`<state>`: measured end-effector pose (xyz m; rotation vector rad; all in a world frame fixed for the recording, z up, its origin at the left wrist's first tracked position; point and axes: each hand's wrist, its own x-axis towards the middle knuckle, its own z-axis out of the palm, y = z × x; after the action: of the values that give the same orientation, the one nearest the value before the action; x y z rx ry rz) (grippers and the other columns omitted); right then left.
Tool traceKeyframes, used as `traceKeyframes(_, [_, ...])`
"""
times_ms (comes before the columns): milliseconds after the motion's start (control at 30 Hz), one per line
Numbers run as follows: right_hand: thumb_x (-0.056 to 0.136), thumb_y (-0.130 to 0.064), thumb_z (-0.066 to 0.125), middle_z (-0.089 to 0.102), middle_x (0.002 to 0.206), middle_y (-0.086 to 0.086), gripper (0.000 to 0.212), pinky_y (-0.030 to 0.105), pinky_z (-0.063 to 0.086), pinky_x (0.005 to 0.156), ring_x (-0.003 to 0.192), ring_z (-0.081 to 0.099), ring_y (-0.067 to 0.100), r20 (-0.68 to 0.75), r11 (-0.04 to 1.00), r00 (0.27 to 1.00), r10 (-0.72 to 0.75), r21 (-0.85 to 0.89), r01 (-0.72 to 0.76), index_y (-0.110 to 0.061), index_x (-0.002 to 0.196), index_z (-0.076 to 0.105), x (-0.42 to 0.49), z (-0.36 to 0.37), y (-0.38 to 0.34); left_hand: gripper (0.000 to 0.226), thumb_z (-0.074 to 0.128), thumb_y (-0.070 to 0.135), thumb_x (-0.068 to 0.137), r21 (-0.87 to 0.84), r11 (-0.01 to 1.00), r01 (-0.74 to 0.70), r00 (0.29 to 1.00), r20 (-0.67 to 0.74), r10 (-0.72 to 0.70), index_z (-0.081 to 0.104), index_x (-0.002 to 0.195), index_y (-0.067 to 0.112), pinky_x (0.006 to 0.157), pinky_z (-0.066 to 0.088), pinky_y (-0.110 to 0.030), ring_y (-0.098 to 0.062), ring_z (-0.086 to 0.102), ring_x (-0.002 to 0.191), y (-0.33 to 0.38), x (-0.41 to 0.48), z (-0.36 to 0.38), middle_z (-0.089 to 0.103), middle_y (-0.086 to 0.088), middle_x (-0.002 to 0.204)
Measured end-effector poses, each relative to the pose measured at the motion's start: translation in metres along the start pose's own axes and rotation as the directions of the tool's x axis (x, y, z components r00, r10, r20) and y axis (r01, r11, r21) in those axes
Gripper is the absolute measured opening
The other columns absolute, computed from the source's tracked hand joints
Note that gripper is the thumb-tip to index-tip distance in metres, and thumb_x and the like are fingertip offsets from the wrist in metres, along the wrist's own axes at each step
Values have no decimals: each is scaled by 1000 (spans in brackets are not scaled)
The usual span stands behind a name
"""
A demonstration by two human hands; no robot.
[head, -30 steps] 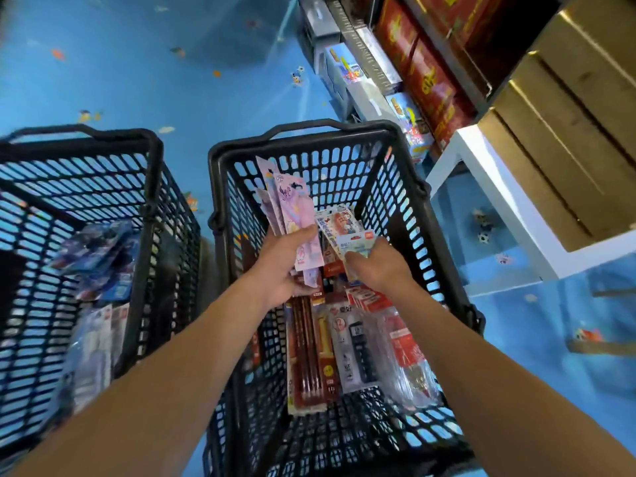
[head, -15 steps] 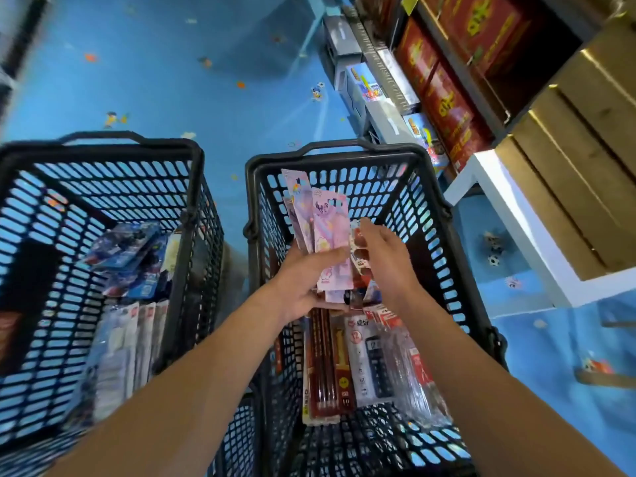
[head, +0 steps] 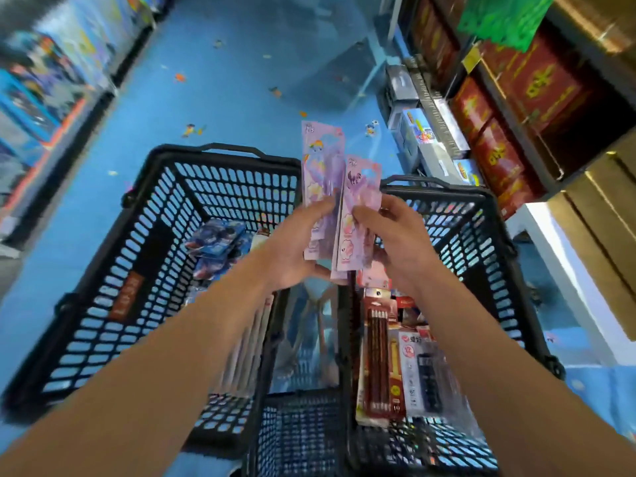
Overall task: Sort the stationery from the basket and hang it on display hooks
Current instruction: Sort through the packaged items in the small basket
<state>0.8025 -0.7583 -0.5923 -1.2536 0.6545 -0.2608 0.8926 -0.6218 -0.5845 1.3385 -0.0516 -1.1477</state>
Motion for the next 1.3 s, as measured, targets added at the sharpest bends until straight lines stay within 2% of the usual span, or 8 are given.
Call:
traceKeyframes(233, [95,-14,70,70,89,15,22,28,55,57,72,70,27,124,997,990,70,7,-71,-3,111,61,11,117,1,26,59,44,101,35,987,-157,970,-181,161,72,115,26,84,61,-57,-32,75,103,26,-44,-98,77,-6,116])
traceKeyframes(400, [72,-30,79,69,120,26,71,66,55,89,105,70,45,192,984,967,165,35,-175,1,131,54,13,179,30,37,69,38,98,-6,989,-148,942,-304,139,68,130,20,82,61,-48,-33,74,106,13,-55,-156,75,-11,121])
traceKeyframes(533, [74,-24,81,70,97,20,48,50,53,78,85,66,36,124,978,970,208,-32,-206,-9,114,58,18,198,55,27,66,30,99,4,995,-100,935,-342,96,70,124,20,78,62,-43,-30,76,99,3,-57,-186,78,-6,111])
traceKeyframes(700, [77,-18,81,66,95,24,40,66,54,78,82,63,40,60,961,961,272,-67,-268,-10,107,56,22,209,82,24,70,17,95,-18,1000,-23,879,-477,12,72,117,9,77,62,-44,-29,75,81,-15,-54,-218,78,-14,100])
traceKeyframes(867, [82,-12,77,72,106,26,41,70,55,81,95,72,44,-36,918,923,384,-88,-386,-8,116,56,13,219,119,34,69,9,91,125,986,107,859,-511,-28,66,124,17,70,65,-49,-34,70,103,-51,-63,-233,73,-9,115])
traceKeyframes(1000, [88,1,68,72,103,20,33,43,63,62,85,74,35,-95,878,882,461,-99,-469,-4,119,57,5,223,157,44,63,12,77,319,890,324,802,-592,-80,58,121,16,71,64,-56,-40,67,100,-92,-66,-245,66,-12,114])
traceKeyframes(1100, [87,0,69,67,96,17,35,22,46,39,61,67,20,-153,840,858,491,-179,-513,-3,119,55,-1,222,181,63,64,19,69,397,791,465,770,-623,-140,54,131,12,89,60,-52,-39,64,110,-115,-62,-256,62,-16,125])
traceKeyframes(1300, [76,-12,75,69,101,17,42,34,53,61,80,67,29,-197,776,844,498,-333,-536,-7,114,57,-3,229,218,59,68,25,91,444,665,601,694,-702,-160,45,142,6,106,50,-45,-36,54,128,-132,-63,-261,54,-17,140])
